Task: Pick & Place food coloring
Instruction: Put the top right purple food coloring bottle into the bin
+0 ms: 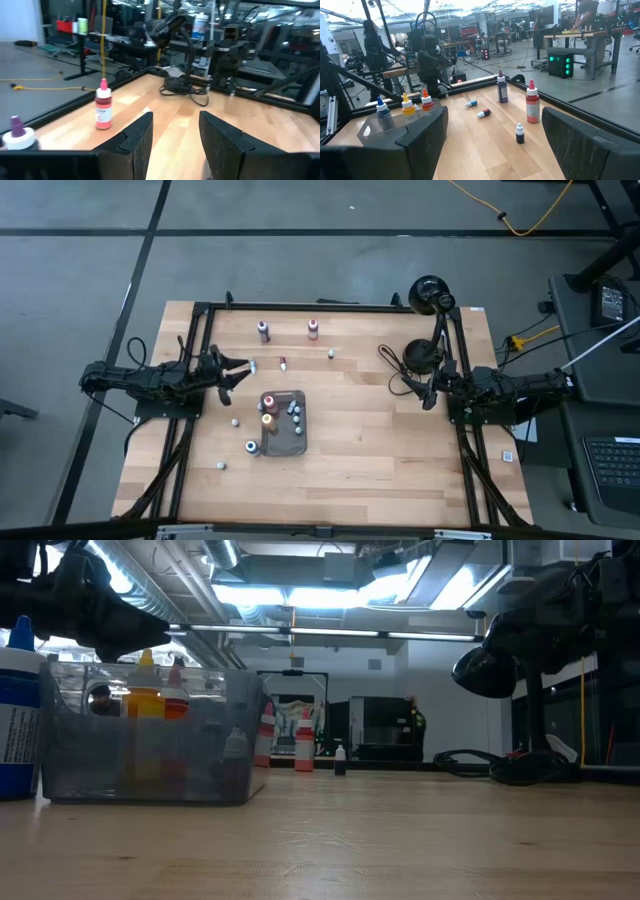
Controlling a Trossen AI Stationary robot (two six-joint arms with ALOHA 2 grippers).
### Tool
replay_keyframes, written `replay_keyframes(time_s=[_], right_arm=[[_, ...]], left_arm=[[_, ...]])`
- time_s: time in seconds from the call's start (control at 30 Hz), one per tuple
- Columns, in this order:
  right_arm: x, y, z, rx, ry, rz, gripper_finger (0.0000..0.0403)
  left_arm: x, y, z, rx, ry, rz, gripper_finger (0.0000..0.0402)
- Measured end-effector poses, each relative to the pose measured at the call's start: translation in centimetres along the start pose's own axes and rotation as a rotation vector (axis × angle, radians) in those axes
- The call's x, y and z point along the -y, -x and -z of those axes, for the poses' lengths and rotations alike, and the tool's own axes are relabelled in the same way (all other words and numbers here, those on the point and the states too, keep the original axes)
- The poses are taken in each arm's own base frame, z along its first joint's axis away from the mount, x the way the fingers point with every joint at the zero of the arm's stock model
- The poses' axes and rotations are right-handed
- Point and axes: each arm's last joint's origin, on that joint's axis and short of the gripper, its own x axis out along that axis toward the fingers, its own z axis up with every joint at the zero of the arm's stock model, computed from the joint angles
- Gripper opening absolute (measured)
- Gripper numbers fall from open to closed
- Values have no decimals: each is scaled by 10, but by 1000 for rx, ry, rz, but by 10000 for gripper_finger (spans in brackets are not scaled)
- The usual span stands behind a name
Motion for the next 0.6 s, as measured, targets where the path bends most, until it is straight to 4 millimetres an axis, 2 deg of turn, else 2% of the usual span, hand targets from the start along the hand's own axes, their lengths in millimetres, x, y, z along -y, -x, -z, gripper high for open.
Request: replay_keyframes(time_s=[0.17, 0.37, 0.5, 0.6], right_arm=[[0, 0, 0, 0, 0, 0, 323], [0, 0, 0, 0, 0, 1, 323], [0, 0, 0, 0, 0, 1, 323], [0, 0, 0, 0, 0, 0, 323]], left_arm=[[2, 0, -8, 65, -19, 43, 169], [4, 4, -28, 30, -39, 36, 233], [7, 3, -53, -14, -62, -25, 273], [12, 0, -74, -69, -102, -73, 285]])
